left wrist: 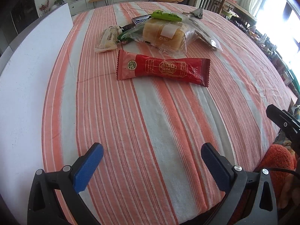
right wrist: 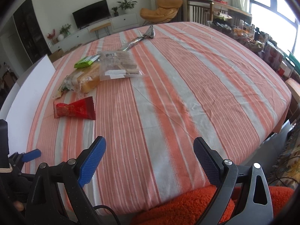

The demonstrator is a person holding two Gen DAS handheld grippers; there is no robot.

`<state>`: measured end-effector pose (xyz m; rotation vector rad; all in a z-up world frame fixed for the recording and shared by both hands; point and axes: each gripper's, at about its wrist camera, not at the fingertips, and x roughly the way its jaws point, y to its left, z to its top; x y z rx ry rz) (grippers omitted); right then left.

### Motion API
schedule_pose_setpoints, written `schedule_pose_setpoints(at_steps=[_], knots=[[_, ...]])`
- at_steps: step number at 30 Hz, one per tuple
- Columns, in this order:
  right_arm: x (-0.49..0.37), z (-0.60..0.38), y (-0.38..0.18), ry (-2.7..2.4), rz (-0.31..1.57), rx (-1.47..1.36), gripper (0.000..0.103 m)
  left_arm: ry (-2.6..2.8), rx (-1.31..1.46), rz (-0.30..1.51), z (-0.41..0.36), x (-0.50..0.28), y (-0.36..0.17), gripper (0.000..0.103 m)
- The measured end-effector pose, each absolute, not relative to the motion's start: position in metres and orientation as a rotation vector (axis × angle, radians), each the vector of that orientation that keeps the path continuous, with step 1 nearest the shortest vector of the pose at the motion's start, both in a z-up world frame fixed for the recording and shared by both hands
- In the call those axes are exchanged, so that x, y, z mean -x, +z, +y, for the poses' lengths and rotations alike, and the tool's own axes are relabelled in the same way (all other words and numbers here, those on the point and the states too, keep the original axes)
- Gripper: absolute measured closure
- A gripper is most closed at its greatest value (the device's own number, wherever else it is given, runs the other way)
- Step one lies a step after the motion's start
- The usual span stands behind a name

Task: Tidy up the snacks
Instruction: 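Move the left gripper to the red wrapped packet and grasp it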

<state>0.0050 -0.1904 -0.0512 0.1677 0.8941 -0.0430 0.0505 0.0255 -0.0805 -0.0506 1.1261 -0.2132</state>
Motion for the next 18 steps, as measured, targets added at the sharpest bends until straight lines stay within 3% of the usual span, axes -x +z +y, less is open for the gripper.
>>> schedule_pose_setpoints(at_steps=[3,9,18], knots=[[-0.005,-0.193,-0.051,-0.047,0.895,-0.177,0.007,-0.354,-0.016,1.067,0.013,-0.065,-0.055,0.000],[-0.009,-0.197,-0.052,-0.045,0.902,-0.193,0.007,-0.528,-0.490,0.936,-0.038,-0.096,-0.037,0.000],[-0.010,-0.201,-0.053,-0.032,0.904,-0.223,0.007,-0.595,-0.413,0.989,-0.045,-0.142,-0.050,0.000]])
